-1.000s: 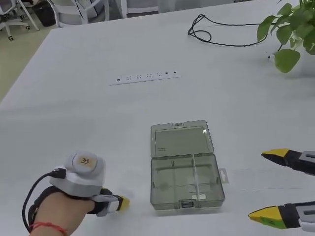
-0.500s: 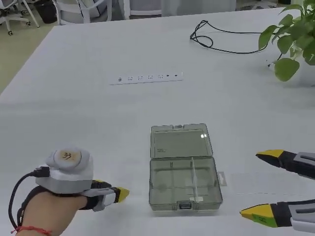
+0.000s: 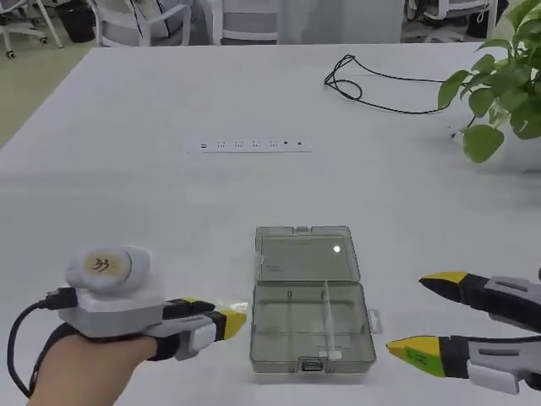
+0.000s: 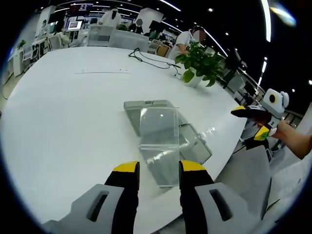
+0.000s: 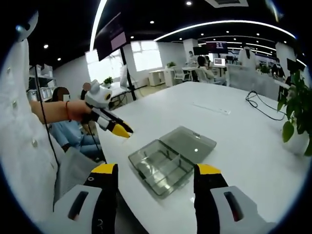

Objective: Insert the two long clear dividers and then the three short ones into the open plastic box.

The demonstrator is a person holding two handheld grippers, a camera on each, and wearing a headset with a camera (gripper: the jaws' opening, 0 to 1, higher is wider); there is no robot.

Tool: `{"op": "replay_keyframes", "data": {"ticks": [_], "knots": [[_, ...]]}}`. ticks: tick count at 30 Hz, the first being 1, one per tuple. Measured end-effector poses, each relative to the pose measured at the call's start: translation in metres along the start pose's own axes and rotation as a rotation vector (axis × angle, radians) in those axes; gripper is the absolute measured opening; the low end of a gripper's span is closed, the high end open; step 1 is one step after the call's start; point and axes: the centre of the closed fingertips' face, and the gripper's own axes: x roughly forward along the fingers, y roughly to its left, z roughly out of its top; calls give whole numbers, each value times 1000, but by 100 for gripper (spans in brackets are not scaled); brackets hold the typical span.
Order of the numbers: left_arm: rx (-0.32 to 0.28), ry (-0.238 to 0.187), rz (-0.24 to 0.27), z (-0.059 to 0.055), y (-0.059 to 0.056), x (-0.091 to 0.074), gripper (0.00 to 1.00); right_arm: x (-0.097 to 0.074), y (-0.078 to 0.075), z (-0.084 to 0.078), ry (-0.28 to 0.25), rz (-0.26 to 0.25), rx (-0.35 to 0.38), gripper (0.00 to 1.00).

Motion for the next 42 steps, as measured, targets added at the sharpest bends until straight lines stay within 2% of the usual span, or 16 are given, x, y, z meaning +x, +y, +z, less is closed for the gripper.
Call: {"op": "replay_keyframes", "data": {"ticks": [3, 7, 10, 15, 19, 25, 29, 37, 40, 42], "knots": [[-3, -29, -47, 5, -15, 4, 30, 6, 3, 8, -12, -13, 51, 60], [8, -34, -80, 6, -31, 10, 30, 15, 3, 15, -32, -31, 89, 54], [12, -51, -116, 9, -46, 13, 30, 25, 5, 17, -38, -43, 155, 47], [36, -59, -155, 9, -65, 19, 30, 39, 9, 16, -38, -53, 250, 35], [49, -69, -180, 10, -76, 21, 30, 52, 17, 13, -27, -44, 279, 30], [59, -81, -190, 12, -82, 24, 30, 64, 18, 9, -26, -55, 366, 23], [80, -73, -194, 12, -86, 24, 30, 70, 20, 9, -25, -48, 395, 20], [104, -73, -193, 14, -88, 24, 30, 76, 20, 8, -23, -49, 450, 14], [107, -75, -190, 14, -87, 25, 30, 77, 21, 10, -29, -50, 477, 8], [115, -80, -190, 15, -88, 25, 31, 77, 21, 10, -30, -65, 499, 7]]}}
